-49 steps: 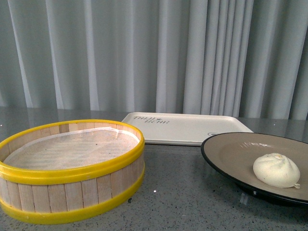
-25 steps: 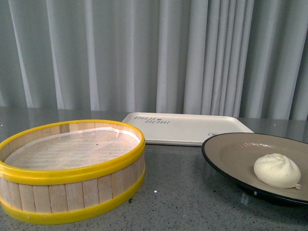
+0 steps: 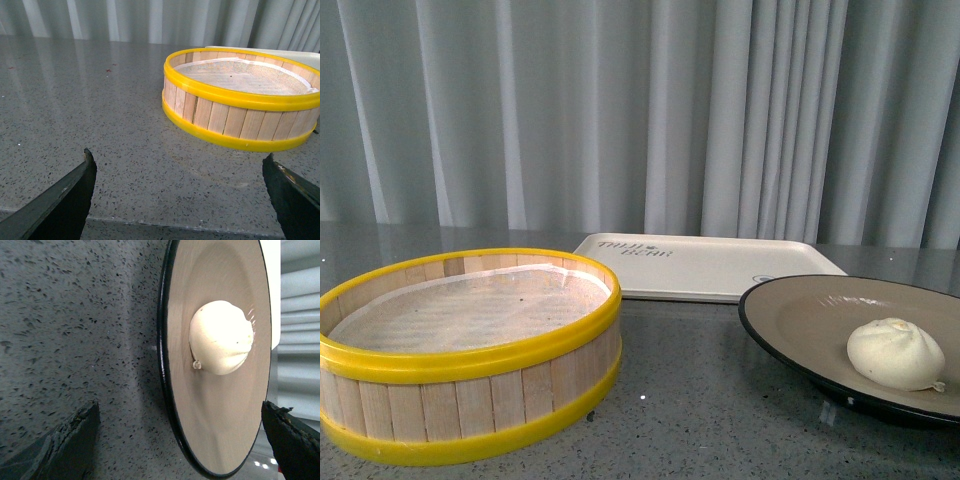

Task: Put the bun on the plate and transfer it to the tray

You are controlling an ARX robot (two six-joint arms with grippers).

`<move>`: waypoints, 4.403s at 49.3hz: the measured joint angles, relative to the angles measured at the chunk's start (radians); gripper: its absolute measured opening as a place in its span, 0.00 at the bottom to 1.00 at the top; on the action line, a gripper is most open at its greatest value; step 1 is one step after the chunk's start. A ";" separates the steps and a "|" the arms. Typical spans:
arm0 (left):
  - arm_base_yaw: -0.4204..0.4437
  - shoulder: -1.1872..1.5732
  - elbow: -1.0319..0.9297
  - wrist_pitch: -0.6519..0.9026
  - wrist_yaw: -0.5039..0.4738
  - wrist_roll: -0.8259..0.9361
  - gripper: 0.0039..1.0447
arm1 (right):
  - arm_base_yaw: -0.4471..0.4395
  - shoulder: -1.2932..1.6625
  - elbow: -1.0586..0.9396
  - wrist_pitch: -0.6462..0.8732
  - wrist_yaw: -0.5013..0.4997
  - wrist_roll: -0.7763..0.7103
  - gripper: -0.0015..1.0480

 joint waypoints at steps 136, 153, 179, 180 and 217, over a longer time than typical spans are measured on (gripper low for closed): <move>0.000 0.000 0.000 0.000 0.000 0.000 0.94 | -0.098 0.987 1.057 0.005 -0.261 -0.512 0.03; 0.000 0.000 0.000 0.000 0.000 0.000 0.94 | -0.087 1.054 1.084 0.005 -0.258 -0.523 0.03; 0.000 0.000 0.000 0.000 0.000 0.000 0.94 | -0.074 1.083 1.098 0.011 -0.239 -0.519 0.03; 0.000 0.000 0.000 0.000 0.000 0.000 0.94 | -0.074 1.083 1.098 0.010 -0.238 -0.518 0.03; 0.000 0.000 0.000 0.000 0.000 0.000 0.94 | -0.058 0.912 0.917 0.064 -0.275 -0.293 0.93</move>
